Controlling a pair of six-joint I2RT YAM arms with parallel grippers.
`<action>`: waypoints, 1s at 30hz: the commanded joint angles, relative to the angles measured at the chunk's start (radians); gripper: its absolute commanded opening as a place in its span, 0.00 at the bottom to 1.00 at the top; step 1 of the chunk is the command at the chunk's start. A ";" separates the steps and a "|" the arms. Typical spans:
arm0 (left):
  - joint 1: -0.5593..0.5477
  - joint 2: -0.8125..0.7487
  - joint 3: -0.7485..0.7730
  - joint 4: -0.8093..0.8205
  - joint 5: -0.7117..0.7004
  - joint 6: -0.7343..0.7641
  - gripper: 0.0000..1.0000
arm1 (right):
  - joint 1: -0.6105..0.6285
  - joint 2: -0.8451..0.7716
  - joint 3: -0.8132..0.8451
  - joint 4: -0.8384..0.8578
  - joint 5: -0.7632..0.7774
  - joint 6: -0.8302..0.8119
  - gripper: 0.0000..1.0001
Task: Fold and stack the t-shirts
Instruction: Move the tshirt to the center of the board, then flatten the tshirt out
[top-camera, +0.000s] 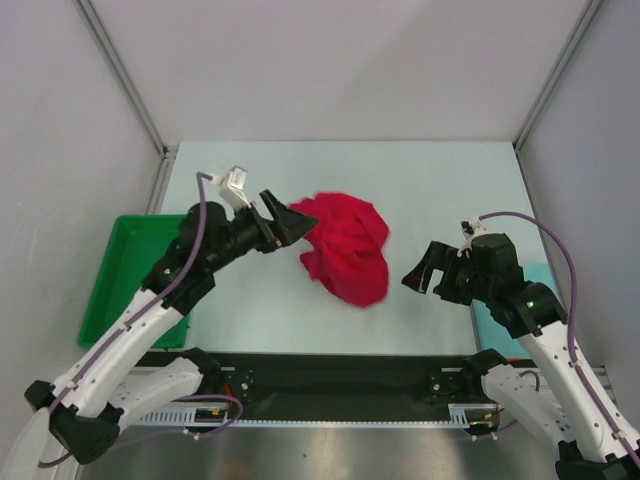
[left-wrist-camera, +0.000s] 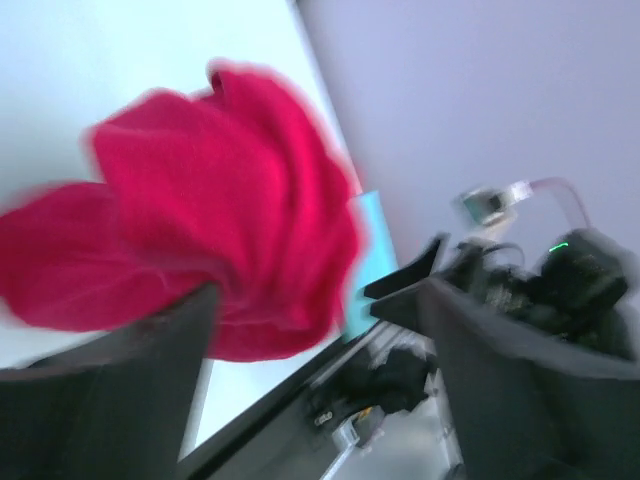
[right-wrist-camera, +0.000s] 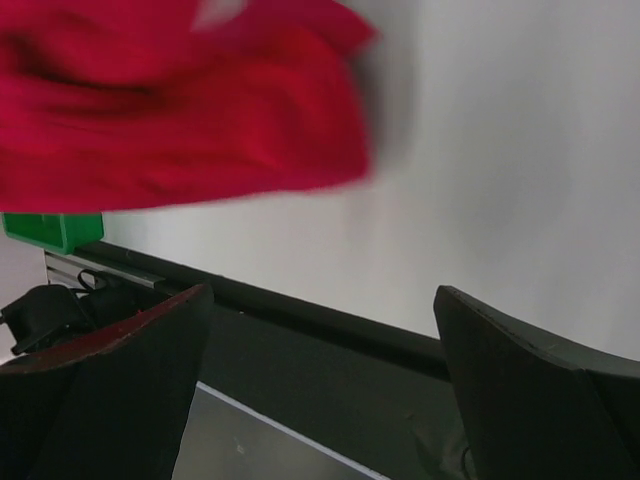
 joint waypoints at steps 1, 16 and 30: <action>-0.037 0.026 -0.092 -0.056 -0.071 -0.014 1.00 | -0.009 -0.002 -0.017 0.070 -0.097 -0.044 1.00; -0.037 0.652 0.029 -0.267 0.122 0.424 0.88 | 0.086 0.309 -0.243 0.279 -0.129 -0.049 0.80; -0.028 0.764 0.099 -0.079 0.295 0.507 0.74 | 0.055 0.610 -0.173 0.590 -0.291 -0.081 0.72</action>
